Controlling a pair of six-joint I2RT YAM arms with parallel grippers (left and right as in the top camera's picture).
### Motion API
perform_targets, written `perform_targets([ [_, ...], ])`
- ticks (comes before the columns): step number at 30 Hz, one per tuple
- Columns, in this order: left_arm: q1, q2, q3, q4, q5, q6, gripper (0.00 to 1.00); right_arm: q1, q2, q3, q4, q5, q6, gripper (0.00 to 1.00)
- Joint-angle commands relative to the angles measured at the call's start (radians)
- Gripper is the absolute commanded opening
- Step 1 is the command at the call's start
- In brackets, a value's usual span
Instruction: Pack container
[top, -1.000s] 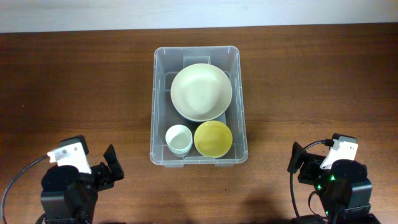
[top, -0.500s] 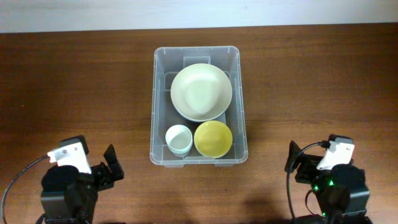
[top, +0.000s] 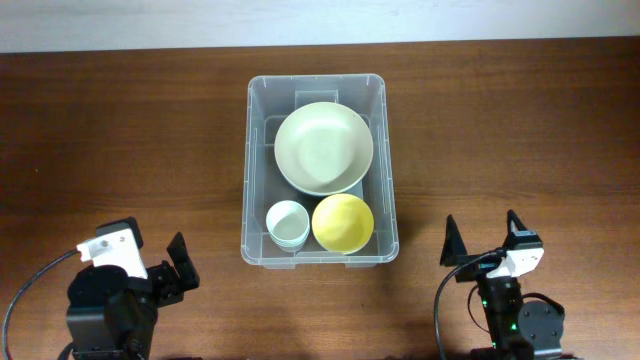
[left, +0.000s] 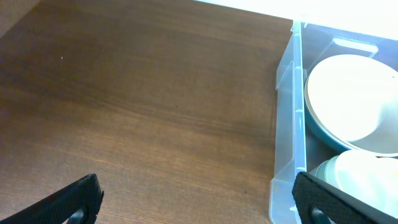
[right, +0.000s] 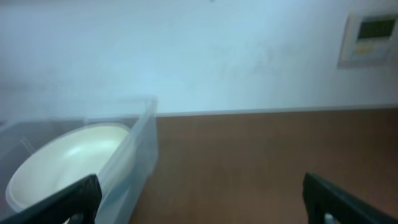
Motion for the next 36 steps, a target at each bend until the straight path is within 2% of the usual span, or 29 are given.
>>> perform_targets([
  [1, -0.003, -0.006, -0.006, 0.002, -0.004, -0.013, 1.00, -0.016, -0.012, -0.068, 0.108, -0.028, -0.055, 0.99],
  [4, -0.003, -0.006, -0.006, 0.002, -0.004, -0.013, 1.00, -0.016, -0.012, -0.085, 0.127, -0.024, -0.106, 0.99],
  [10, -0.003, -0.006, -0.006, 0.002, -0.004, -0.013, 1.00, -0.015, -0.012, -0.085, -0.030, -0.048, -0.129, 0.99],
  [36, -0.003, -0.006, -0.006, 0.002, -0.004, -0.013, 1.00, -0.016, -0.008, -0.085, -0.029, -0.047, -0.129, 0.99],
])
